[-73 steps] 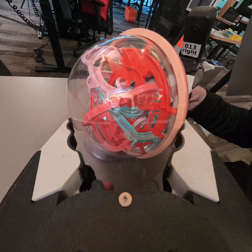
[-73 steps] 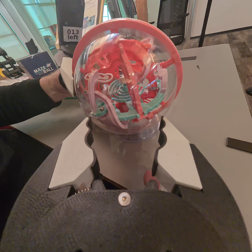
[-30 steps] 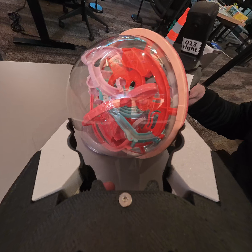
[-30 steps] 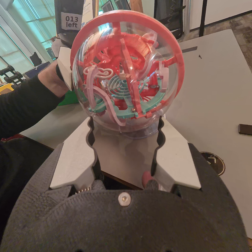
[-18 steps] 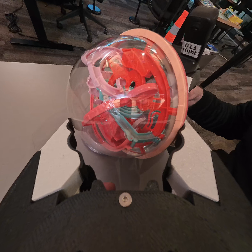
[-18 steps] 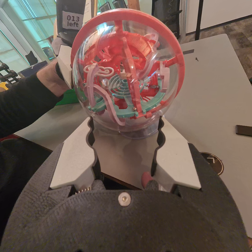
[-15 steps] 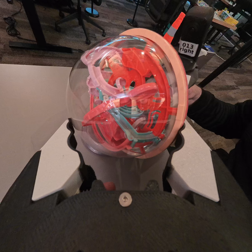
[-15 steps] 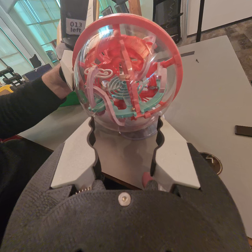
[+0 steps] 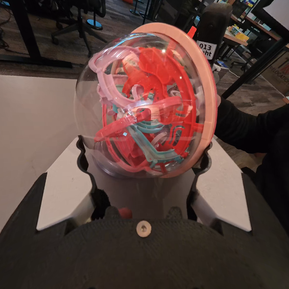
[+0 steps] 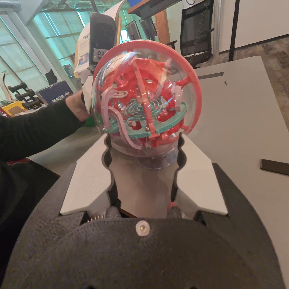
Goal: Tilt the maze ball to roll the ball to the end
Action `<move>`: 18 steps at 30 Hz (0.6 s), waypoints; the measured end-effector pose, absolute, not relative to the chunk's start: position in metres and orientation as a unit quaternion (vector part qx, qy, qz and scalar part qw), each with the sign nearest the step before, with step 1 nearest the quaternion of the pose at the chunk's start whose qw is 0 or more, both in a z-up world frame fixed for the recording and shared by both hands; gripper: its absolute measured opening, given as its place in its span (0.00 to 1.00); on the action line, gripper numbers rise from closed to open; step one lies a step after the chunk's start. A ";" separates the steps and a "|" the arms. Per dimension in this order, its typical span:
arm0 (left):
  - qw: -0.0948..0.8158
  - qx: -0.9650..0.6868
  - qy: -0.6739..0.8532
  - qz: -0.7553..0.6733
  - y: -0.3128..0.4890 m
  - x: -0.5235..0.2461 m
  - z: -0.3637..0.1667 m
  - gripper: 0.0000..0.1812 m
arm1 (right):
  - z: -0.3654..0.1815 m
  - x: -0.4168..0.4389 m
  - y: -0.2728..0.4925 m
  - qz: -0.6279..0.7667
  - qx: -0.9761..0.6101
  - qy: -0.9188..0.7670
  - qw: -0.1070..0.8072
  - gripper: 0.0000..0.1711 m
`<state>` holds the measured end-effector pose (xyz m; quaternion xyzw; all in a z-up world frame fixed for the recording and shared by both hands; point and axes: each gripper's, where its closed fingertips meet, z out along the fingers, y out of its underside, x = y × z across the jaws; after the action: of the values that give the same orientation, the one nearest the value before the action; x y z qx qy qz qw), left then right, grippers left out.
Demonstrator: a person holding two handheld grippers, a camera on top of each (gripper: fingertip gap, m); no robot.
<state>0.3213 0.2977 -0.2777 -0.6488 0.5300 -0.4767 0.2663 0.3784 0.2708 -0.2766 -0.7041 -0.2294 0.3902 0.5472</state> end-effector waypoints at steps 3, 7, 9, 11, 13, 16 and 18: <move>0.266 -0.646 0.531 -0.480 0.299 0.321 -0.278 0.80 | -0.277 0.377 0.271 0.388 -0.706 -0.224 0.549 0.50; 0.262 -0.644 0.532 -0.483 0.300 0.324 -0.276 0.80 | -0.281 0.377 0.270 0.390 -0.715 -0.216 0.539 0.50; 0.254 -0.647 0.530 -0.485 0.302 0.325 -0.273 0.80 | -0.286 0.375 0.269 0.387 -0.726 -0.217 0.526 0.49; 0.242 -0.653 0.524 -0.491 0.304 0.326 -0.270 0.80 | -0.291 0.372 0.267 0.383 -0.735 -0.215 0.517 0.47; 0.230 -0.655 0.527 -0.489 0.303 0.326 -0.269 0.80 | -0.292 0.371 0.266 0.383 -0.739 -0.209 0.513 0.47; 0.224 -0.656 0.530 -0.489 0.301 0.326 -0.269 0.80 | -0.293 0.369 0.263 0.381 -0.745 -0.204 0.509 0.48; 0.219 -0.657 0.528 -0.492 0.300 0.324 -0.269 0.80 | -0.293 0.368 0.260 0.376 -0.749 -0.205 0.505 0.48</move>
<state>0.3244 0.2998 -0.2689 -0.6568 0.5282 -0.4916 0.2189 0.3675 0.2604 -0.2935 -0.7492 -0.2050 0.3760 0.5052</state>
